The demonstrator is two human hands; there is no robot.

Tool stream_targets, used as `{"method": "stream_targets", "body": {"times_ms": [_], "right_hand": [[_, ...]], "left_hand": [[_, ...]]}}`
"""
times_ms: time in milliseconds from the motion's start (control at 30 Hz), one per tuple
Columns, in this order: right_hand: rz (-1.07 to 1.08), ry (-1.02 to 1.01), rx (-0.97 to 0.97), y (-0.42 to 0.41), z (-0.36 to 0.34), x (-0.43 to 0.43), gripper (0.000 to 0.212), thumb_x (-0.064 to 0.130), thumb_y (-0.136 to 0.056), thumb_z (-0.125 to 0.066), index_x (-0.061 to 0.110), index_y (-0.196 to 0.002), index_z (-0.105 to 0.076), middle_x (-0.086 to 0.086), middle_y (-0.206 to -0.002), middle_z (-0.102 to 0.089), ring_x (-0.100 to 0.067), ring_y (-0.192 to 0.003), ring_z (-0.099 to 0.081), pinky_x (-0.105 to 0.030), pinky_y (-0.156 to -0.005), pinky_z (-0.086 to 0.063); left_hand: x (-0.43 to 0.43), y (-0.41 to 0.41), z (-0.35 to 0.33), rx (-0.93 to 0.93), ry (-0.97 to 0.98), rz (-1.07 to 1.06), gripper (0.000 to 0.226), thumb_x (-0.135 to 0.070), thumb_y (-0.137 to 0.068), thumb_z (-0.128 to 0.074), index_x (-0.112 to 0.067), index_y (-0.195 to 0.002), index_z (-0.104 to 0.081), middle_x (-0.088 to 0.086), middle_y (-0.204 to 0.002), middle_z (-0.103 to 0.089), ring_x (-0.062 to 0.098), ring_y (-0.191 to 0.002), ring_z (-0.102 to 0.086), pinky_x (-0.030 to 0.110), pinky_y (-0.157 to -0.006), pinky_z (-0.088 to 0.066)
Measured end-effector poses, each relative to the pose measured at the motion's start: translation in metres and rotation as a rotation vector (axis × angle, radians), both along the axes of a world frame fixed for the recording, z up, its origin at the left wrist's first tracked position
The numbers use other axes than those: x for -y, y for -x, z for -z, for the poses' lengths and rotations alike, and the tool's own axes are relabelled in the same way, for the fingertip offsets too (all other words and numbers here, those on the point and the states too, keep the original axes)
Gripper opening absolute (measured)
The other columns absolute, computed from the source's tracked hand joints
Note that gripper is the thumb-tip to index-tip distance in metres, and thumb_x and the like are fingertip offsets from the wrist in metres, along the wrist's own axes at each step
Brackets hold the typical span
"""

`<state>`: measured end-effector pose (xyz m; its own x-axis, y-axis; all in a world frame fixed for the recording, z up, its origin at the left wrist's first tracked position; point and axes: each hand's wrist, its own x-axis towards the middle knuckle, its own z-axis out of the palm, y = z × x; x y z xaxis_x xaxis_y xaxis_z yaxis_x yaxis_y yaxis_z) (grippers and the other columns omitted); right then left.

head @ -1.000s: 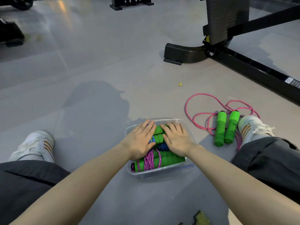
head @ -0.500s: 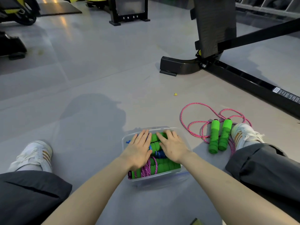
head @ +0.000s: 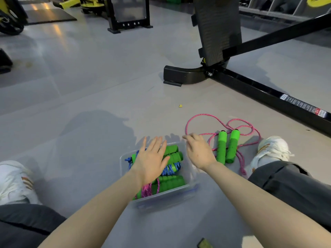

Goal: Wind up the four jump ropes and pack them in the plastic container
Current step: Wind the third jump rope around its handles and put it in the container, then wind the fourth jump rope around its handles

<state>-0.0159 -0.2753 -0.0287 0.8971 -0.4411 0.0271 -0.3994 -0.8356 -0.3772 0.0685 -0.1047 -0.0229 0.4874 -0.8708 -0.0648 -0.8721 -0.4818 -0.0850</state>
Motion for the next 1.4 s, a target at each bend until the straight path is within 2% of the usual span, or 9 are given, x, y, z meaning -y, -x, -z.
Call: {"method": "stream_targets", "body": {"times_ms": [100,233,400,667,767,867,1000,1133,1400], "right_hand": [[0.277,0.051,-0.129,0.016,0.004,0.032,0.035,0.018,-0.095,-0.038,0.015,-0.129,-0.047,-0.013,-0.132,-0.044,-0.035,-0.121,-0.039,-0.041,-0.098,-0.036],[0.536,0.026,-0.38,0.029,0.025,0.071,0.057,0.021,-0.092,-0.046,0.019,-0.144,-0.024,-0.015,-0.147,-0.021,-0.039,-0.134,-0.024,-0.046,-0.107,-0.029],[0.714,-0.222,-0.479,0.024,0.043,0.097,0.09,0.025,-0.078,-0.067,0.019,-0.147,-0.009,-0.025,-0.152,0.001,-0.044,-0.136,-0.024,-0.046,-0.109,-0.029],[0.72,-0.316,-0.269,0.013,0.037,0.071,0.067,0.036,-0.079,-0.064,0.011,-0.134,-0.035,-0.023,-0.132,-0.031,-0.042,-0.124,-0.042,-0.04,-0.104,-0.035],[0.618,-0.434,-0.093,-0.014,-0.007,0.049,0.065,0.031,-0.076,-0.067,0.011,-0.131,-0.041,-0.021,-0.127,-0.036,-0.038,-0.118,-0.048,-0.035,-0.101,-0.039],[0.451,-0.429,0.082,-0.039,-0.064,0.018,0.057,0.024,-0.074,-0.068,0.012,-0.125,-0.046,-0.017,-0.119,-0.039,-0.035,-0.112,-0.049,-0.031,-0.095,-0.039],[0.235,-0.407,0.225,-0.057,-0.132,-0.031,0.054,0.024,-0.074,-0.069,0.016,-0.123,-0.047,-0.007,-0.102,-0.032,-0.027,-0.099,-0.05,-0.026,-0.088,-0.038],[0.108,-0.487,0.351,-0.065,-0.176,-0.073,0.044,0.019,-0.077,-0.067,0.014,-0.118,-0.051,-0.004,-0.094,-0.033,-0.024,-0.089,-0.05,-0.03,-0.093,-0.045],[-0.162,-0.702,0.492,-0.052,-0.211,-0.101,0.047,0.012,-0.094,-0.048,0.02,-0.139,-0.042,-0.003,-0.116,-0.035,-0.007,-0.106,-0.041,-0.006,-0.081,-0.034]], "left_hand": [[0.037,0.01,-0.014,-0.011,-0.025,0.041,0.062,-0.043,-0.099,-0.006,-0.009,-0.152,-0.011,0.009,-0.158,-0.016,0.02,-0.146,-0.013,0.049,-0.116,0.001],[0.069,0.016,-0.016,0.021,0.045,0.141,0.073,-0.043,-0.09,-0.005,-0.007,-0.138,-0.047,0.012,-0.137,-0.053,0.022,-0.127,-0.049,0.054,-0.11,-0.025],[0.061,0.0,-0.003,-0.017,-0.143,0.025,0.06,-0.049,-0.101,-0.011,-0.022,-0.152,0.006,0.007,-0.16,0.003,0.022,-0.147,0.003,0.055,-0.114,0.007],[0.035,-0.019,0.008,-0.307,-0.226,-0.136,0.073,-0.061,-0.095,-0.007,-0.016,-0.152,0.007,0.006,-0.16,-0.001,0.018,-0.147,-0.001,0.055,-0.116,-0.001],[0.036,-0.019,-0.004,-0.581,0.092,-0.262,0.067,-0.055,-0.099,-0.019,-0.013,-0.151,-0.018,0.006,-0.157,-0.02,0.02,-0.145,-0.015,0.044,-0.118,-0.007],[0.044,-0.022,-0.04,-0.857,0.603,-0.38,0.042,-0.038,-0.102,-0.034,-0.012,-0.125,-0.057,0.008,-0.124,-0.059,0.019,-0.118,-0.051,0.028,-0.1,-0.034],[0.054,-0.029,-0.123,-1.138,0.884,-0.549,0.035,-0.037,-0.101,-0.038,-0.011,-0.116,-0.057,0.008,-0.107,-0.058,0.021,-0.098,-0.055,0.033,-0.087,-0.042],[0.042,-0.032,-0.179,-1.143,1.099,-0.55,0.025,-0.022,-0.1,-0.045,-0.004,-0.113,-0.057,0.01,-0.102,-0.062,0.026,-0.095,-0.062,0.025,-0.067,-0.048],[0.003,-0.048,-0.208,-1.121,1.328,-0.58,0.021,-0.027,-0.099,-0.044,-0.013,-0.111,-0.052,0.013,-0.116,-0.063,0.029,-0.105,-0.062,0.047,-0.093,-0.05]]}}
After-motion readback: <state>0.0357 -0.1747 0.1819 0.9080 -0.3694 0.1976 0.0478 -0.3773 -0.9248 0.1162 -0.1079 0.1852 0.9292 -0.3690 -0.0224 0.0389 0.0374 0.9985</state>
